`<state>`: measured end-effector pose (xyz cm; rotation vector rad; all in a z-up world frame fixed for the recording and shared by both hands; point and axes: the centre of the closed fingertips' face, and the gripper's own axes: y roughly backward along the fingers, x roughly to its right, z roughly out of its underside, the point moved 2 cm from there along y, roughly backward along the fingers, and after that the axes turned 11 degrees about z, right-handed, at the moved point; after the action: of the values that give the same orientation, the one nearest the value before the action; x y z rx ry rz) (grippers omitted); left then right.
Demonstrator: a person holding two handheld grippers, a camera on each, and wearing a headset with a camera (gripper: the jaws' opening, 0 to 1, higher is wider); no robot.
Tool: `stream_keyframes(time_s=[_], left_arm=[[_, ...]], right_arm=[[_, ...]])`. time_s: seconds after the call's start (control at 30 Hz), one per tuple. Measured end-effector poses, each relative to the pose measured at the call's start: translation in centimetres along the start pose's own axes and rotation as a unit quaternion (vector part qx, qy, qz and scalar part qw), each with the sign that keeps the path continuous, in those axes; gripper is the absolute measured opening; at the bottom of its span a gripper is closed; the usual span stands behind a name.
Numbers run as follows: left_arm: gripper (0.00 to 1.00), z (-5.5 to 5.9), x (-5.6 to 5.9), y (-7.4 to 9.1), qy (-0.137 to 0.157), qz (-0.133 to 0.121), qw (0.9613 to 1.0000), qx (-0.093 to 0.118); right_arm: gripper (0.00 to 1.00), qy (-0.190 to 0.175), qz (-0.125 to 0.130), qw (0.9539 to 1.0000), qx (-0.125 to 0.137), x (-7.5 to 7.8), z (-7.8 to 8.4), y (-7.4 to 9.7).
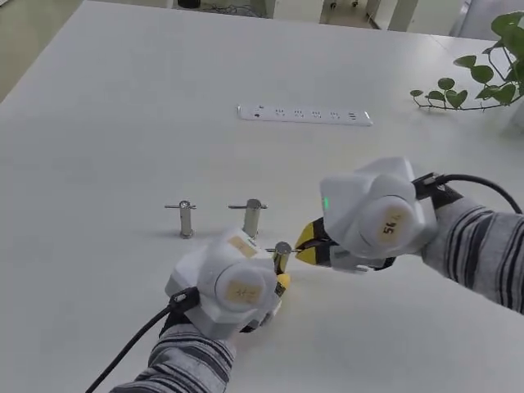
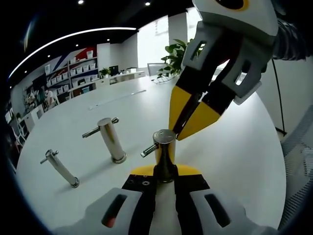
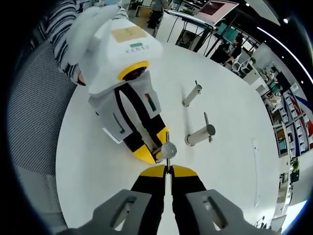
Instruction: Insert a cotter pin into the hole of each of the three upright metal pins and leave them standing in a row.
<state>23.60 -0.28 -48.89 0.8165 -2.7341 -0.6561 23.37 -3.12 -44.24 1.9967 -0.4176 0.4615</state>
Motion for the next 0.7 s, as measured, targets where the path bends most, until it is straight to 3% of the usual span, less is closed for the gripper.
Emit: stream_keyframes(time_s=[0.47, 0.7], left_arm=[[0.1, 0.03, -0.12, 0.05, 0.0, 0.0, 1.0, 0.0], [0.1, 0.05, -0.13, 0.07, 0.001, 0.0, 1.0, 0.001]], right_arm=[[0.05, -0.013, 0.004, 0.9999, 0.01, 0.44, -0.39, 0.51], [0.0, -0.032, -0.001, 0.9994, 0.009, 0.18, -0.1, 0.78]])
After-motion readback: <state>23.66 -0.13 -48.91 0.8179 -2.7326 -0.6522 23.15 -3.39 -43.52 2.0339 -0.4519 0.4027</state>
